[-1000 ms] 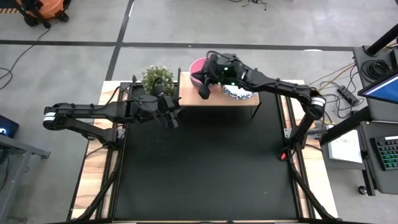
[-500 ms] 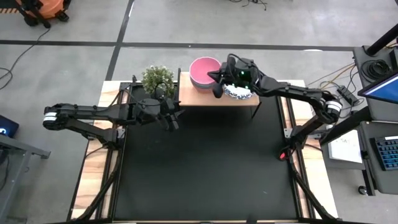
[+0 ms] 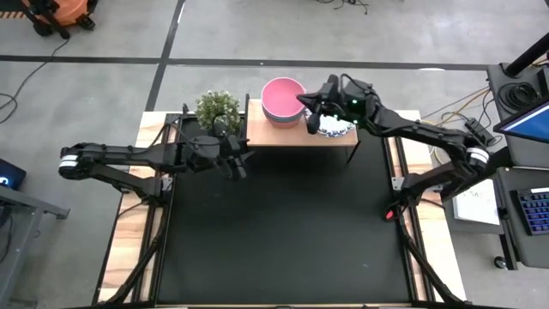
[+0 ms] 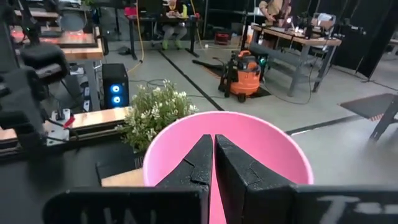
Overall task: Place and stack bowls onto a shelf
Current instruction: Return to Home Position
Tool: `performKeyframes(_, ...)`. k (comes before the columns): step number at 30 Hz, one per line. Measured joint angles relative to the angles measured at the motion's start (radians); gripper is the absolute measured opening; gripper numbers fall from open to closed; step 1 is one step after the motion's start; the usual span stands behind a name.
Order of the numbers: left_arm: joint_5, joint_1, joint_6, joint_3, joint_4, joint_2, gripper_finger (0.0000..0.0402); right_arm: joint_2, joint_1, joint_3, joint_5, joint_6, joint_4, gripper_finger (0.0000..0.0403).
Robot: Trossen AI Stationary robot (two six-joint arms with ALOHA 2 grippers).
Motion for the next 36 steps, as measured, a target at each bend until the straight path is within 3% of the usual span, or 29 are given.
performKeyframes(5, -0.003, 0.007, 0.091, 0.000, 0.070, -0.011, 0.0175, -0.076, 0.004, -0.028, 0.000, -0.003, -0.027, 0.0008)
performKeyframes(12, 0.005, 0.123, 0.352, 0.003, 0.456, 0.045, 0.0171, -0.085, -0.021, -0.035, 0.047, -0.001, 0.019, 0.0008)
performKeyframes(18, 0.173, 0.311, 0.310, 0.066, 0.466, 0.127, 0.0135, -0.021, -0.062, -0.035, 0.071, -0.005, 0.056, 0.0008)
performKeyframes(26, 0.197, 0.416, 0.321, 0.141, 0.420, 0.235, 0.0009, 0.058, -0.104, 0.013, 0.060, -0.028, 0.059, 0.0008)
performKeyframes(36, 0.217, 0.460, 0.323, 0.180, 0.421, 0.308, 0.0002, 0.117, -0.137, 0.039, 0.053, -0.050, 0.059, 0.0008)
